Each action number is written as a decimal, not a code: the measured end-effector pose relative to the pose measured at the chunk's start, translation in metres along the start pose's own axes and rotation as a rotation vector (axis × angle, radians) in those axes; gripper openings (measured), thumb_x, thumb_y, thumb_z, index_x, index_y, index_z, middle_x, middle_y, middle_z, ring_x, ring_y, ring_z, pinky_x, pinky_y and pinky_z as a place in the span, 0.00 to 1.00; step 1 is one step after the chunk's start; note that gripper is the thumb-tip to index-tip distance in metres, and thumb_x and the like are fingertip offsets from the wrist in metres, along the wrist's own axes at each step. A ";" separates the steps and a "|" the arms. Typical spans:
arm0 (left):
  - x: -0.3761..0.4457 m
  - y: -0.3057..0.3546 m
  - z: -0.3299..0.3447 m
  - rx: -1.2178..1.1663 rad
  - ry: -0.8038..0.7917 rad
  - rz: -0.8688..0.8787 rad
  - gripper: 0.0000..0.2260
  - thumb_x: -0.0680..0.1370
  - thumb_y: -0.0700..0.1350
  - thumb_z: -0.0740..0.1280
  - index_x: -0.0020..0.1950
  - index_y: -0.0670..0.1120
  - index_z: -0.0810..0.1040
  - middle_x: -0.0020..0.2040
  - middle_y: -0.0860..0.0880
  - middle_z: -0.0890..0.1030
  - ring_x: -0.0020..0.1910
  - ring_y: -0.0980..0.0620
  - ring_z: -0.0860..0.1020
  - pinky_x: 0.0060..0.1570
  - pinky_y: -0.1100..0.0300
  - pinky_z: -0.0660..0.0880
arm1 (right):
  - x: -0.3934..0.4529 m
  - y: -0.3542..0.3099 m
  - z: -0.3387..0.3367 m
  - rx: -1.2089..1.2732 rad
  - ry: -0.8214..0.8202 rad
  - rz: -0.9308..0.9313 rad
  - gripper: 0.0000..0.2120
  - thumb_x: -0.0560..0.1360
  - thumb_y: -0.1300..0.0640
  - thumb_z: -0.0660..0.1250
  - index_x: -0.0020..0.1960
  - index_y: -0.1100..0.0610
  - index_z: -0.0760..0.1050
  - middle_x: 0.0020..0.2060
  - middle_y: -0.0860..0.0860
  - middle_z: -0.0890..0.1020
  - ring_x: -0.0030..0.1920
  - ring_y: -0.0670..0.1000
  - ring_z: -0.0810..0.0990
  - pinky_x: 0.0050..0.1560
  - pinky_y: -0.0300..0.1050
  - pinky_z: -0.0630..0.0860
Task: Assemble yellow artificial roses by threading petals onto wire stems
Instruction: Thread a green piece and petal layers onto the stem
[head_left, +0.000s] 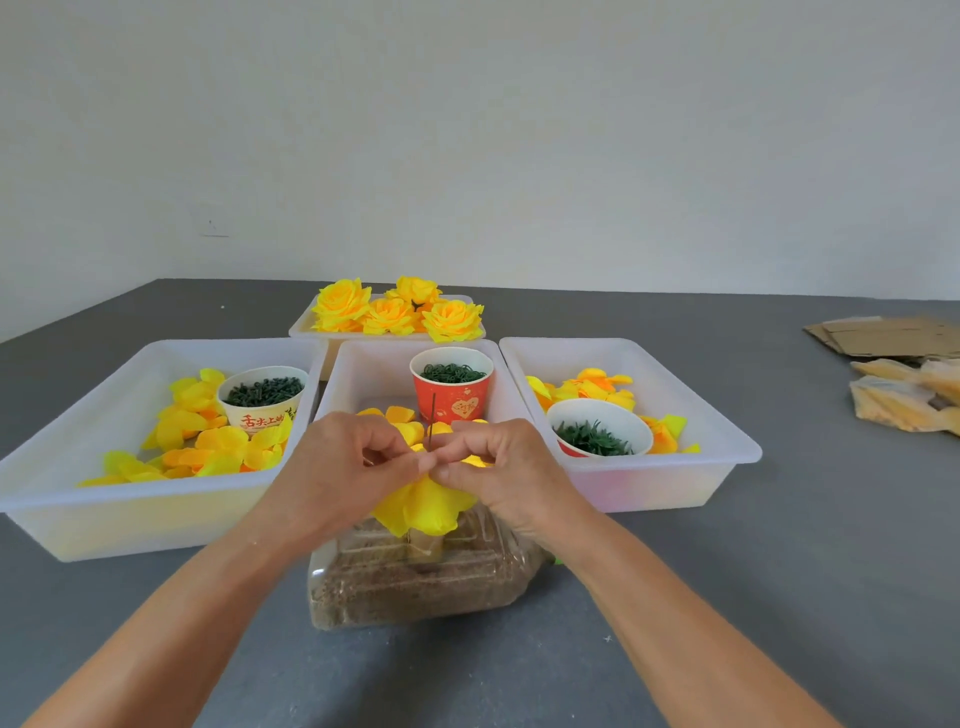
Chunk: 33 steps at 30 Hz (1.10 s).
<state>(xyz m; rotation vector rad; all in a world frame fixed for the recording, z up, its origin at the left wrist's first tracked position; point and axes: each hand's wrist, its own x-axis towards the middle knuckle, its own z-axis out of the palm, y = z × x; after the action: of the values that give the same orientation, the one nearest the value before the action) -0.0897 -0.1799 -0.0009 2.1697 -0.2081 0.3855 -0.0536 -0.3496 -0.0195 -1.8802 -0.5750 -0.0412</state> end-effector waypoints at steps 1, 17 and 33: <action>0.001 0.002 0.000 0.015 0.006 -0.002 0.11 0.69 0.47 0.75 0.29 0.46 0.79 0.25 0.54 0.73 0.25 0.60 0.68 0.27 0.68 0.64 | 0.000 0.000 0.000 -0.006 0.004 -0.002 0.06 0.70 0.64 0.72 0.47 0.61 0.83 0.48 0.50 0.83 0.47 0.25 0.72 0.45 0.19 0.66; -0.006 0.009 0.013 0.105 0.144 0.182 0.10 0.69 0.36 0.74 0.29 0.44 0.78 0.31 0.46 0.77 0.33 0.46 0.76 0.36 0.54 0.72 | 0.001 0.007 0.002 -0.002 0.028 0.011 0.07 0.70 0.62 0.73 0.48 0.57 0.84 0.49 0.48 0.82 0.51 0.31 0.72 0.51 0.25 0.67; 0.012 0.005 -0.003 -0.149 -0.129 0.072 0.13 0.66 0.34 0.75 0.28 0.51 0.81 0.31 0.51 0.79 0.31 0.60 0.76 0.35 0.70 0.71 | 0.005 -0.003 -0.013 0.056 -0.065 0.076 0.07 0.70 0.62 0.72 0.48 0.59 0.83 0.48 0.53 0.84 0.53 0.50 0.81 0.59 0.48 0.76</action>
<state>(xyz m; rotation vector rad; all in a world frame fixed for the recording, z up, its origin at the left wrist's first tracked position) -0.0807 -0.1803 0.0091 2.0452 -0.3759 0.2621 -0.0475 -0.3588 -0.0105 -1.8524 -0.5427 0.0854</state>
